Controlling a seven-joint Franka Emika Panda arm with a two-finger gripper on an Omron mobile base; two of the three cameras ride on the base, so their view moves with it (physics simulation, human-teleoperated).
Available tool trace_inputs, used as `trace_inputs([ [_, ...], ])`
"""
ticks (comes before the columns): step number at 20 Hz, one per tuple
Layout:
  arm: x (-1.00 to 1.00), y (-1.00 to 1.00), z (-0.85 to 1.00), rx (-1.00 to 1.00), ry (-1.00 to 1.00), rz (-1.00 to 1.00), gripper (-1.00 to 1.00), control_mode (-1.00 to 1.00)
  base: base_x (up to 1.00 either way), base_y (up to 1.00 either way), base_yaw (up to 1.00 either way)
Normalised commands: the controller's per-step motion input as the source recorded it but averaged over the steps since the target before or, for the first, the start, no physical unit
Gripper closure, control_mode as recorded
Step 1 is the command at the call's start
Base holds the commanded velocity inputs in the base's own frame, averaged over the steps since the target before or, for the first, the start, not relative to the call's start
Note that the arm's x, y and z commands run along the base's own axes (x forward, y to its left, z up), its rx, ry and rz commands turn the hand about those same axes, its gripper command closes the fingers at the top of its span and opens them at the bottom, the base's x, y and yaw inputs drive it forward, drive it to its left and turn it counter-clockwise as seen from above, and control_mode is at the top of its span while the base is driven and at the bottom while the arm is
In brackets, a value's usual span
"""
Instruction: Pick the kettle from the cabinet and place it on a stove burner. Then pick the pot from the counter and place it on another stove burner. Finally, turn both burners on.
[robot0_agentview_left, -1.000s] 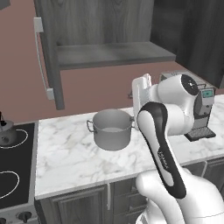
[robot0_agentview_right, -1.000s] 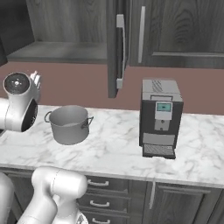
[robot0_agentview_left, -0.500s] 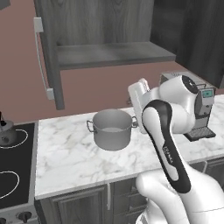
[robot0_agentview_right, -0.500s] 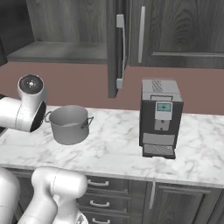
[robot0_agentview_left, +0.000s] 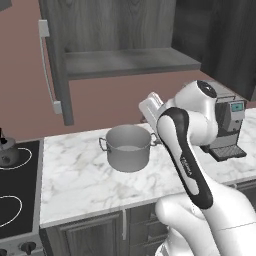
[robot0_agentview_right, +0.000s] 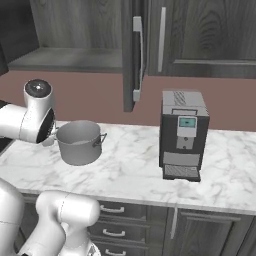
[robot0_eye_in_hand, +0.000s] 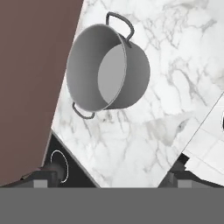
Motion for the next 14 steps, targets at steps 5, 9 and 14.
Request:
trace_inputs([
  [5, 0.04, -0.02, -0.36, -0.12, 0.0, 0.06, -1.0, -1.0, 0.0, 0.0, 0.0],
  [9, 0.13, -0.07, -0.33, -0.08, 0.0, 0.11, -1.0, -1.0, 0.0, 0.0, 0.0],
  [14, 0.11, -0.15, -0.18, 0.0, 0.0, 0.07, -1.0, -1.0, 0.0, 0.0, 0.0],
])
